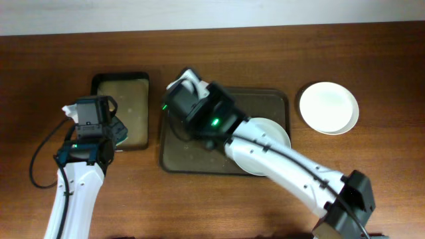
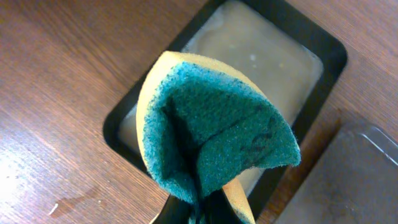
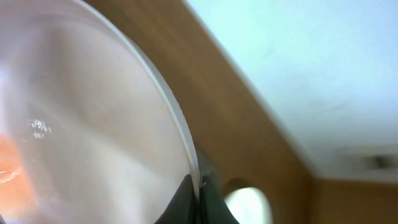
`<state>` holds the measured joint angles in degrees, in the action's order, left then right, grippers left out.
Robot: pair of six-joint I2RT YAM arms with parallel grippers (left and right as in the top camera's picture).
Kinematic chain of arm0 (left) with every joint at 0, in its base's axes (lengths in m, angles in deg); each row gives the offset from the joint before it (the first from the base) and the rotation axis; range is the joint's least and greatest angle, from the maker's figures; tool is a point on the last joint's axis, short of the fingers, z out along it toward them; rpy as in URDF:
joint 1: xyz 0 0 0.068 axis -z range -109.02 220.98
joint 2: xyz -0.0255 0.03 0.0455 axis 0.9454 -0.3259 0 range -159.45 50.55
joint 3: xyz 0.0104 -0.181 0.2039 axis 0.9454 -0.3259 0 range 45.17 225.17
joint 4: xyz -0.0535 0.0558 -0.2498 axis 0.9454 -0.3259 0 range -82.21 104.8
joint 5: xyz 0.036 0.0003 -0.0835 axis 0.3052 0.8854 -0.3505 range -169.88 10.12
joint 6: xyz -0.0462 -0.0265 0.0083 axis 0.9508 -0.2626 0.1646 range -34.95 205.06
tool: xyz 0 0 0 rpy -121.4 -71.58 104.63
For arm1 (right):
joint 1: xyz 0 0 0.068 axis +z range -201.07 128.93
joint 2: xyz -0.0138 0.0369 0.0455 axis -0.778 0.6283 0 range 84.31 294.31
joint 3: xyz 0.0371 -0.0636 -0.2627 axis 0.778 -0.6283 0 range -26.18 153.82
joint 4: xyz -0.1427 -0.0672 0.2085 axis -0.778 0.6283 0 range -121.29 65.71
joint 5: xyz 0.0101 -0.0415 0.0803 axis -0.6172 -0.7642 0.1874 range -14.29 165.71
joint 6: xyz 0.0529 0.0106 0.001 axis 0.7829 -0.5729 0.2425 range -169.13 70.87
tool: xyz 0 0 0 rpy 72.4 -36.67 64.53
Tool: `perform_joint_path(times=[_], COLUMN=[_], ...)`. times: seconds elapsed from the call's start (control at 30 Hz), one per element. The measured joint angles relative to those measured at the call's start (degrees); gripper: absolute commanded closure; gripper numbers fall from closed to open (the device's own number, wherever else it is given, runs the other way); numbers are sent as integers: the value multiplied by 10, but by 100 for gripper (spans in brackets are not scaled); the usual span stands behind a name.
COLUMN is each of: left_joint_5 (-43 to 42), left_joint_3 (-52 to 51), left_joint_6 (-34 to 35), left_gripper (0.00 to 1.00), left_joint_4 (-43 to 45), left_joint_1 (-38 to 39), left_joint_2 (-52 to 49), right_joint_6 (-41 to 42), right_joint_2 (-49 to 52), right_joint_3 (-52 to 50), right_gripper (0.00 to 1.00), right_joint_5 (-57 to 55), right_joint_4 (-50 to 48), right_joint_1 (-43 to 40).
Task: Clean dirty plates on tray and stack at the side
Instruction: 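Lift the pink plate with the right gripper and move it right, then stack the pink plate onto the cream plate and release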
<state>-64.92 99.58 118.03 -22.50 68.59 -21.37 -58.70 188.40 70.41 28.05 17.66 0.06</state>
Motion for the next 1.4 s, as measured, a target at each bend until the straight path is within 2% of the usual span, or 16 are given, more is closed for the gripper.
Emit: perform_joint_path(times=[0.17, 0.3, 0.43, 0.57, 0.83, 0.87, 0.93, 1.0, 1.13, 1.2, 1.27, 1.4], left_joint_5=[0, 0, 0, 0, 0, -1, -1, -2, -10, -13, -15, -16], left_joint_3=[0, 0, 0, 0, 0, 0, 0, 0, 0, 0, 0, 0], left_joint_6=[0, 0, 0, 0, 0, 0, 0, 0, 0, -2, -4, -4], left_gripper=[100, 100, 100, 100, 100, 100, 100, 100, 100, 100, 100, 100], left_joint_4=[-2, -2, -3, -5, -7, -6, -7, -7, -7, -7, -11, -11], left_joint_1=[-9, -9, -9, -9, -9, -9, -9, -9, -9, -9, -9, -9], left_joint_2=[0, 0, 0, 0, -16, -19, -26, -28, -28, -28, -28, -28], right_joint_6=[-128, -206, -252, -255, -177, -166, -165, -163, -51, 5, 83, 157], right_joint_2=[0, 0, 0, 0, 0, 0, 0, 1, 1, 1, 1, 1], right_joint_3=[0, 0, 0, 0, 0, 2, 3, 2, 3, 3, 3, 3], right_gripper=[96, 96, 96, 96, 96, 96, 96, 96, 96, 96, 96, 96], right_joint_5=[-157, -225, -259, -269, -252, -233, -119, -63, -78, -71, -3, 209], right_joint_4=[-41, -74, -88, -89, -84, -67, 4, 19, 4, 16, 47, 78], right_joint_1=[49, 61, 63, 63, 38, 35, 27, 23, -2, -37, -115, -309])
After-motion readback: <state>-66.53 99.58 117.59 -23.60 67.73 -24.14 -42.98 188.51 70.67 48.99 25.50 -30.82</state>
